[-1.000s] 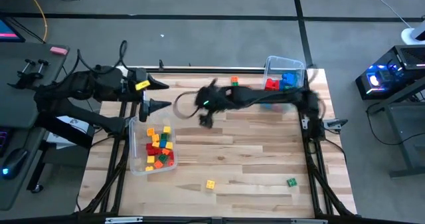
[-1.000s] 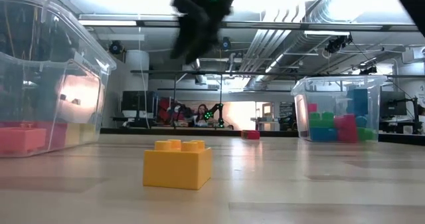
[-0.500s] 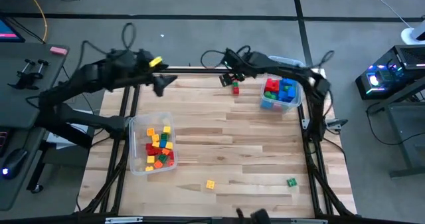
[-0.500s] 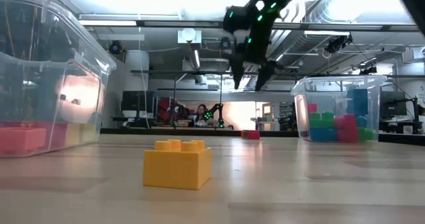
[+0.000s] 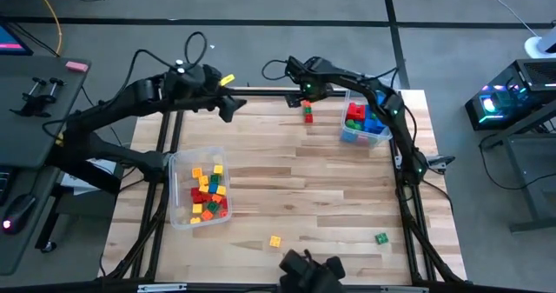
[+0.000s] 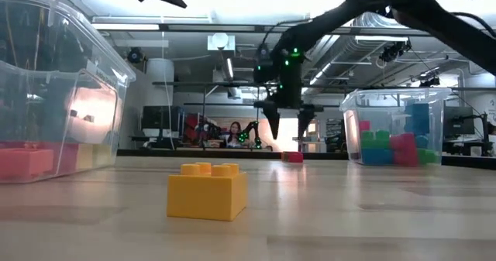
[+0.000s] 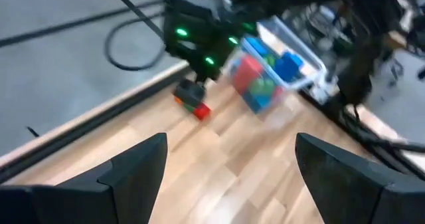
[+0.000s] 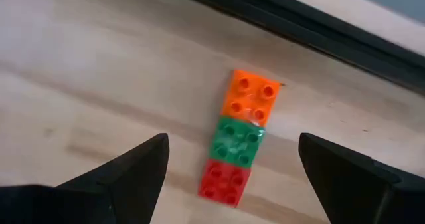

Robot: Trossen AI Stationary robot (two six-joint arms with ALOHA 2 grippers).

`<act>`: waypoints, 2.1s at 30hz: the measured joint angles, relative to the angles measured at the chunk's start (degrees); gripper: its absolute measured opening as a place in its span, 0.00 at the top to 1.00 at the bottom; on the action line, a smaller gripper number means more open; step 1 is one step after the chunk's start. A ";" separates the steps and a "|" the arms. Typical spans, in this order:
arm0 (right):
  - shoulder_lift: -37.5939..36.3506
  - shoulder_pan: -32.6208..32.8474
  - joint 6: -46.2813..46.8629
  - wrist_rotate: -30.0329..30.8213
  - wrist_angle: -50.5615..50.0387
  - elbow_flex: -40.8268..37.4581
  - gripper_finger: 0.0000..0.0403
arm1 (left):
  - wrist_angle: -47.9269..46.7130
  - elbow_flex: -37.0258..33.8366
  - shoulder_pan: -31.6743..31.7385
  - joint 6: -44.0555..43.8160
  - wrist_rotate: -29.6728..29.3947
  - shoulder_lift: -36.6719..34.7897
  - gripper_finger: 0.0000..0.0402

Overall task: Sort blocks by size
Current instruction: Put the small green game piece into the left transparent bin

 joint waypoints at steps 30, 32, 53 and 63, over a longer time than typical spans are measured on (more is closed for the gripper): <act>6.52 -1.85 12.55 -3.31 -0.66 -0.70 0.37 | -3.57 0.00 -0.01 10.15 3.81 1.13 0.21; 6.52 -1.89 11.32 -2.88 -0.70 -0.70 0.50 | -3.57 0.00 -0.01 10.15 3.81 1.13 0.21; -13.12 0.31 -6.53 19.26 -24.81 11.23 0.66 | -3.38 0.00 3.12 10.11 3.22 1.11 0.21; -33.72 -7.11 4.11 21.08 -17.34 -20.06 0.66 | -2.78 0.00 5.41 11.58 3.50 1.11 0.21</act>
